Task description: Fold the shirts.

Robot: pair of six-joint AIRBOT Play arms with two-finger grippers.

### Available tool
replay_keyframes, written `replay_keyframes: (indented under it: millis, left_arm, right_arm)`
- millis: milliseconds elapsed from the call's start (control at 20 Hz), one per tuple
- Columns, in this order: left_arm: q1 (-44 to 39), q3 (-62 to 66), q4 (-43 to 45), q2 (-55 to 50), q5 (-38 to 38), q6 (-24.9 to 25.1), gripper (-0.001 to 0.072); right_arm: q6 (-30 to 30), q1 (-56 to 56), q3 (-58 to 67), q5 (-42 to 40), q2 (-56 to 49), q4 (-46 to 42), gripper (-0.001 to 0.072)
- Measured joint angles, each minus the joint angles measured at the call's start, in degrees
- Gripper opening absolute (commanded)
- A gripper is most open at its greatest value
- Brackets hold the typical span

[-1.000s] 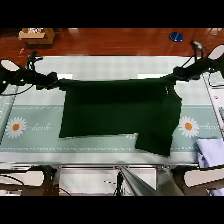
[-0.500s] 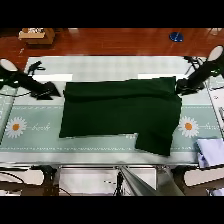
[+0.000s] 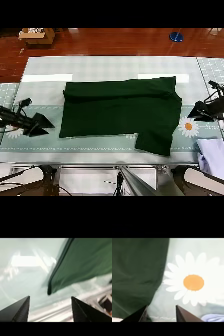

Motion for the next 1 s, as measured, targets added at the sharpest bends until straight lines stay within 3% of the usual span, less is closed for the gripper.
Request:
replay_keyframes:
  millis: [350, 400, 450, 500, 600, 650, 1000]
  left_arm:
    - [-4.46, -6.08, -2.54, 0.48, 5.86, 2.23, 0.0590]
    - [-5.70, -6.27, -3.30, 0.24, 6.75, 2.29, 0.0434]
    - [-7.10, -6.47, -3.93, -0.09, 8.85, 2.45, 0.0134]
    - [-8.35, -6.60, -4.57, -0.52, 11.54, 2.89, 0.0019]
    - [-10.73, -6.71, -7.61, -1.25, 12.96, 4.31, 0.0019]
    - [-11.65, -6.73, -8.85, -1.53, 13.31, 5.11, 0.0019]
    - [-12.15, -6.78, -11.91, -2.01, 10.27, 7.50, 0.0019]
  right_arm:
    - [-1.29, -1.75, -5.22, -3.80, 4.66, 5.16, 0.0440]
    - [-1.27, -1.81, -5.40, -3.87, 4.79, 5.49, 0.0441]
    - [-1.27, -1.84, -5.51, -3.89, 4.98, 5.90, 0.0441]
    - [-1.20, -1.86, -5.60, -3.76, 5.03, 6.16, 0.0441]
    - [-1.14, -2.01, -5.70, -2.78, 5.16, 6.38, 0.0445]
    - [-1.09, -2.36, -5.73, -2.19, 5.20, 5.95, 0.0490]
    - [-0.94, -9.38, -12.24, 2.47, 6.23, 7.34, 0.0496]
